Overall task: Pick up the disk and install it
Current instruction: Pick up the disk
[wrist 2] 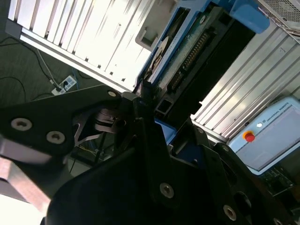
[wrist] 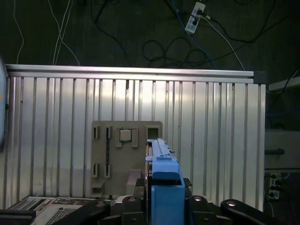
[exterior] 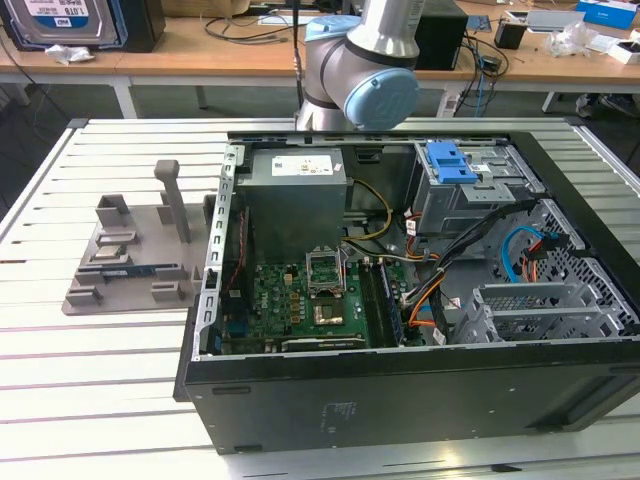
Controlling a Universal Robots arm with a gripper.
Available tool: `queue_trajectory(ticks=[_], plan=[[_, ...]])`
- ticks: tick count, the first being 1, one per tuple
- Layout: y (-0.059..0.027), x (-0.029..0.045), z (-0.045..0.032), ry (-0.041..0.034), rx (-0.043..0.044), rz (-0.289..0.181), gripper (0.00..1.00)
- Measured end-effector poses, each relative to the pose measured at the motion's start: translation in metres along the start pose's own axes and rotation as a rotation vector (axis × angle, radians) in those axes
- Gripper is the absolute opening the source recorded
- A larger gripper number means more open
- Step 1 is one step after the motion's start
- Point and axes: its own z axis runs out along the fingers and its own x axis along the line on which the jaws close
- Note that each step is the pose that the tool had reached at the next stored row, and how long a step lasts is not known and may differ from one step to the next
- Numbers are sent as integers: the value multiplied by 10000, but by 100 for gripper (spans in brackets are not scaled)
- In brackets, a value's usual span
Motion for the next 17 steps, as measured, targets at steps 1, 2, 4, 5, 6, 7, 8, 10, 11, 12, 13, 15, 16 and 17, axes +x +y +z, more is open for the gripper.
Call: queue_trajectory(ticks=[1,2,4,5,6,7,8,10,11,12,13,15,16,17], plan=[[0,0,1,-16,1,1,37],[0,0,1,-19,3,1,37],[0,1,0,-26,2,-2,37],[0,1,1,-30,2,-1,37],[0,2,1,-32,2,-1,37],[1,15,0,-49,3,-4,37],[-3,36,0,-56,3,-3,37],[-17,71,0,-56,2,-2,37],[-29,84,0,-56,2,-3,37],[-44,97,0,-56,2,-2,37],[-64,108,0,-55,1,-2,37],[-115,135,0,-51,-1,-3,37],[-141,149,0,-49,-2,-4,37],[-177,165,1,-49,-4,-3,37]])
